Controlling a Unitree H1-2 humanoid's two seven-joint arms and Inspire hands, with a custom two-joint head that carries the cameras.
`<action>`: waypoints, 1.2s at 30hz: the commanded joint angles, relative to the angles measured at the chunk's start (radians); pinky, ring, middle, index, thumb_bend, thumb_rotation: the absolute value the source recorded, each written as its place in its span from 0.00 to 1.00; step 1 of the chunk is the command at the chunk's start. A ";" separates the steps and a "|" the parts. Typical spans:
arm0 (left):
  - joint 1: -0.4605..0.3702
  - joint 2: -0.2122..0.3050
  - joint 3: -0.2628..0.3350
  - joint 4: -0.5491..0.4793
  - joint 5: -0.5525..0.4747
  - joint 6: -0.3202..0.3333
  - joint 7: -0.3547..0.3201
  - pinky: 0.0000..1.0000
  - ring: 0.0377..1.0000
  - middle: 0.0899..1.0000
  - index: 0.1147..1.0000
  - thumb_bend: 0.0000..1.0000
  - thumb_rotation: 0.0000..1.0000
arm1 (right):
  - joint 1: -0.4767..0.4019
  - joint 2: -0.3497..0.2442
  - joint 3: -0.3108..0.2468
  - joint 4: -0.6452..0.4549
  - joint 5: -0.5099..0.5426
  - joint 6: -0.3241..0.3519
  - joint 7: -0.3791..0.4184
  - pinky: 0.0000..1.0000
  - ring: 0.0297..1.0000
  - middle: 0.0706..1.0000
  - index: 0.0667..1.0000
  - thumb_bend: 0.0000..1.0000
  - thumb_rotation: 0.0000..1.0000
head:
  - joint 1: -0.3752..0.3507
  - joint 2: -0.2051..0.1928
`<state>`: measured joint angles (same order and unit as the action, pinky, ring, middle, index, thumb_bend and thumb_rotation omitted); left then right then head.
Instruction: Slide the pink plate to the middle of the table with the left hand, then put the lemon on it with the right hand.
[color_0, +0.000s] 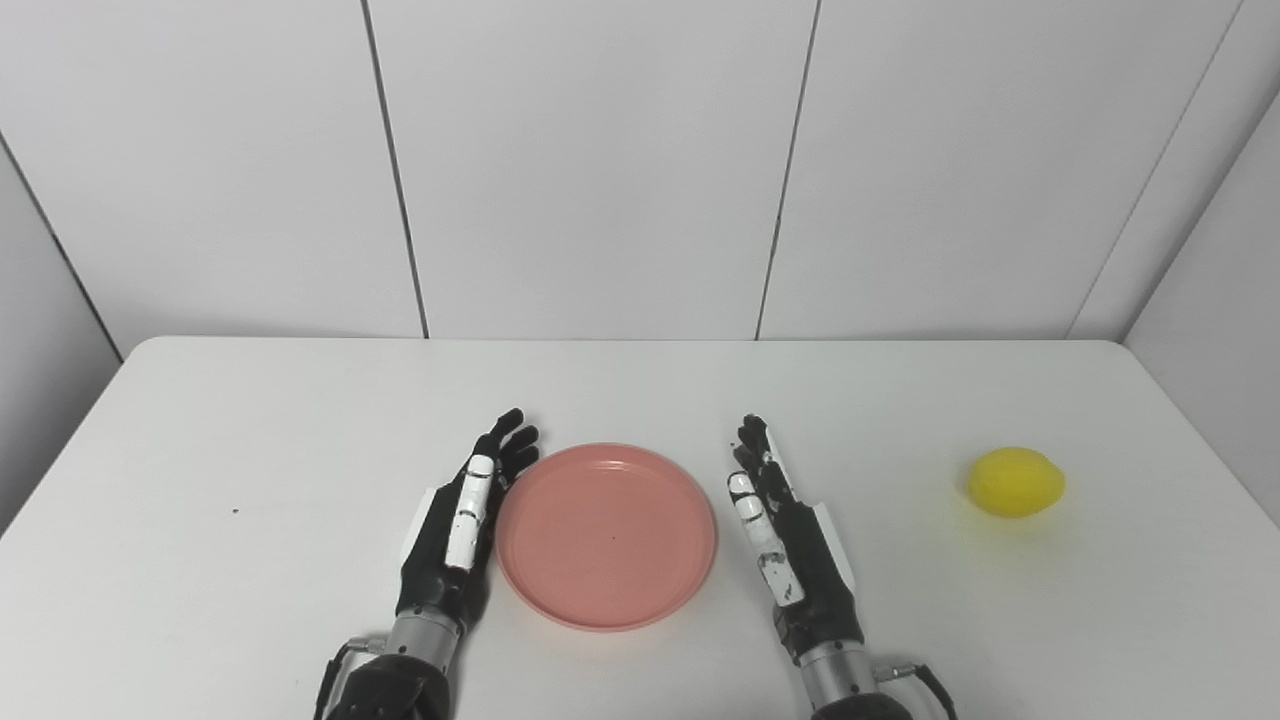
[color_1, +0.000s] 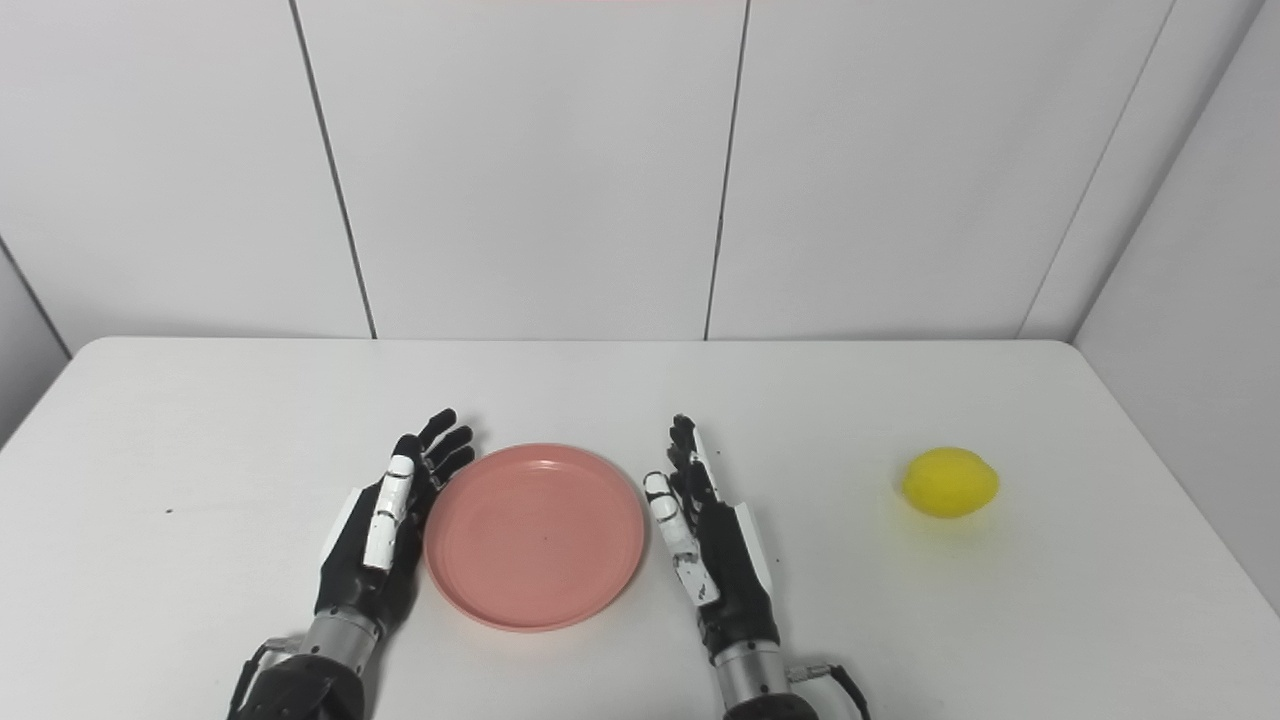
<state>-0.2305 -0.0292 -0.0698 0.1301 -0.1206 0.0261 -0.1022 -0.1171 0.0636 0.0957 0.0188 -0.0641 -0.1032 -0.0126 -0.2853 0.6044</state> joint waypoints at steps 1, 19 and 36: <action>-0.003 -0.012 -0.008 0.007 0.016 -0.020 -0.002 0.89 0.90 0.88 0.86 0.63 1.00 | -0.040 -0.002 -0.009 -0.026 -0.029 -0.029 -0.021 1.00 0.99 0.99 0.98 0.61 0.92 | -0.007 -0.003; -0.016 0.003 0.026 0.029 -0.031 -0.047 -0.031 0.91 0.91 0.90 0.87 0.61 1.00 | -0.138 -0.170 -0.130 -0.208 -0.506 0.182 -0.169 0.83 0.89 0.91 0.92 0.81 0.47 | -0.155 -0.040; -0.026 0.038 0.061 0.049 -0.072 -0.038 -0.065 0.89 0.90 0.88 0.86 0.58 1.00 | -0.153 -0.303 -0.185 -0.258 -0.697 0.359 -0.145 0.78 0.87 0.91 0.92 0.82 0.24 | -0.265 -0.059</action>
<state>-0.2480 0.0006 -0.0123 0.1675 -0.1905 -0.0068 -0.1601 -0.2410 -0.2158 -0.0739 -0.1939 -0.7488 0.2317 -0.1620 -0.5507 0.5446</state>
